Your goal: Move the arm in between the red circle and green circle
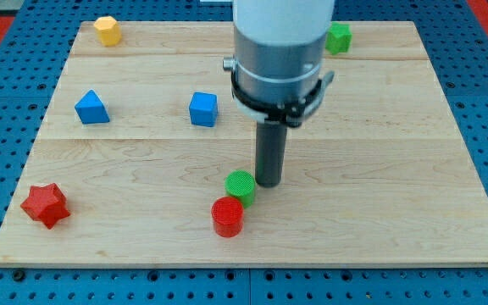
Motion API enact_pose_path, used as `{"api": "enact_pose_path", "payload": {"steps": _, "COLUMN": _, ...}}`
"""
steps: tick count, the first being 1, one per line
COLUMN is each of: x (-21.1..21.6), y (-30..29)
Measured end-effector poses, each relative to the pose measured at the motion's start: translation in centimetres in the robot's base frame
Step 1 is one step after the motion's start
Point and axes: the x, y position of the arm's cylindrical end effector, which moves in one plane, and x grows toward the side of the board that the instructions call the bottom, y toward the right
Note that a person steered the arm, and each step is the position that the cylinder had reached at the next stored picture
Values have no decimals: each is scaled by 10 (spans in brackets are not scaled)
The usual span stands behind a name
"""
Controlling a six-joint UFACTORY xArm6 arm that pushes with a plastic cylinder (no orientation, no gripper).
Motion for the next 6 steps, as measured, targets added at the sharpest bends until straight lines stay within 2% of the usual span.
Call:
{"api": "enact_pose_path", "payload": {"steps": 1, "x": 2, "y": 29}}
{"api": "enact_pose_path", "payload": {"steps": 2, "x": 34, "y": 59}}
{"api": "enact_pose_path", "payload": {"steps": 3, "x": 71, "y": 19}}
{"api": "enact_pose_path", "payload": {"steps": 4, "x": 80, "y": -35}}
{"api": "enact_pose_path", "payload": {"steps": 6, "x": 45, "y": -65}}
